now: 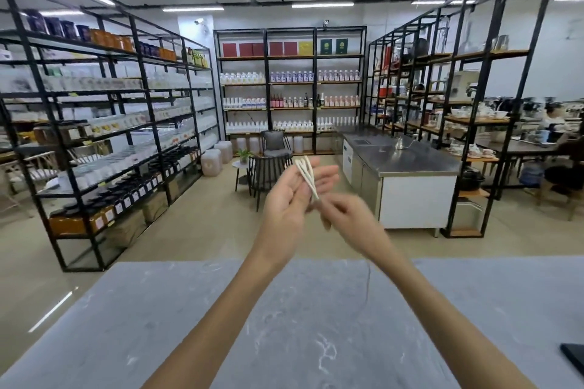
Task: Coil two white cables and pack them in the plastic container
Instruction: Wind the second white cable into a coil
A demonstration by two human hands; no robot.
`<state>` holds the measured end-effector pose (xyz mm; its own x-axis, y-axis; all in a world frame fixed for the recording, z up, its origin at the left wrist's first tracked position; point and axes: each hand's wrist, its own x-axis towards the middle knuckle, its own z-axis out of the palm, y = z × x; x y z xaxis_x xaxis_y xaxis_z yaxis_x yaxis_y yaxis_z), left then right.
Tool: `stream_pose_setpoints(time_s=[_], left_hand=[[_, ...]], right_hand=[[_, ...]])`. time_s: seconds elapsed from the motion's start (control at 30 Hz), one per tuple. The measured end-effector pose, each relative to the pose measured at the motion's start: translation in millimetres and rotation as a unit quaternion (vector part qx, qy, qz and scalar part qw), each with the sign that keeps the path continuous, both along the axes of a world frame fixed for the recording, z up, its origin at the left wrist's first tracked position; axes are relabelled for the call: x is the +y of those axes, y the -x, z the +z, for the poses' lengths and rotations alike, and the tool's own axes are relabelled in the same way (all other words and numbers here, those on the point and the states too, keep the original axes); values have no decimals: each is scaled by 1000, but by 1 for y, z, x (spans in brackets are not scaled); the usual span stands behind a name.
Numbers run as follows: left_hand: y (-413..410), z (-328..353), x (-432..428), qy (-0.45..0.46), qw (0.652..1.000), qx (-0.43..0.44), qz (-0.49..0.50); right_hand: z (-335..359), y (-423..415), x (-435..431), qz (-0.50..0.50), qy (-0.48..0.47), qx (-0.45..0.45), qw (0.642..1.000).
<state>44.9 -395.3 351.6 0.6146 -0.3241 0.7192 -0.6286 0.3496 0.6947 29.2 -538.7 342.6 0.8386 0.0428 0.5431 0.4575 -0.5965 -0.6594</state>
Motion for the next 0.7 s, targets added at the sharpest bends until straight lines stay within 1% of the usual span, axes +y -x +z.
stream_pose_setpoints(time_s=[0.07, 0.1, 0.13, 0.17, 0.2, 0.23, 0.27, 0.3, 0.33, 0.37, 0.43, 0.47, 0.5, 0.53, 0.63, 0.67, 0.7], left_hand=[[-18, 4, 4, 12, 997, 25, 75], [-26, 3, 7, -4, 993, 27, 118], [-32, -1, 11, -50, 987, 21, 153], [-36, -8, 15, -118, 977, 6, 177], [-35, -18, 18, -188, 964, -14, 185], [-30, -30, 19, -241, 954, -31, 177], [-20, -41, 17, -266, 950, -45, 157], [-8, -48, 13, -263, 954, -56, 134], [5, -52, 9, -238, 963, -62, 113], [15, -53, 6, -198, 974, -53, 98], [24, -47, 2, -133, 988, -19, 71], [25, -43, 2, -124, 990, -8, 62], [25, -38, 3, -127, 990, 3, 54], [23, -35, 5, -132, 990, 18, 45], [21, -27, 13, -137, 989, 56, 32], [23, -27, 16, -141, 988, 56, 22], [25, -27, 17, -143, 988, 50, 11]], right_hand=[[-32, 18, 11, 14, 30, 61, 998], [-42, 31, 15, 25, 63, 96, 993], [-45, 43, 18, 29, 105, 109, 988], [-39, 53, 18, 17, 149, 86, 985], [-26, 59, 14, -14, 189, 33, 981], [-9, 62, 9, -56, 226, -43, 971], [9, 63, 2, -98, 258, -121, 953], [29, 61, -5, -122, 270, -176, 939], [46, 57, -11, -132, 268, -206, 932], [58, 50, -15, -118, 242, -211, 940], [67, 34, -18, -54, 127, -180, 974], [66, 28, -19, -30, 73, -167, 983], [64, 23, -20, -11, 39, -167, 985], [61, 21, -23, 7, 22, -182, 983], [55, 21, -25, 38, 12, -250, 968], [55, 19, -23, 42, 2, -250, 967], [56, 17, -21, 45, -12, -231, 972]])
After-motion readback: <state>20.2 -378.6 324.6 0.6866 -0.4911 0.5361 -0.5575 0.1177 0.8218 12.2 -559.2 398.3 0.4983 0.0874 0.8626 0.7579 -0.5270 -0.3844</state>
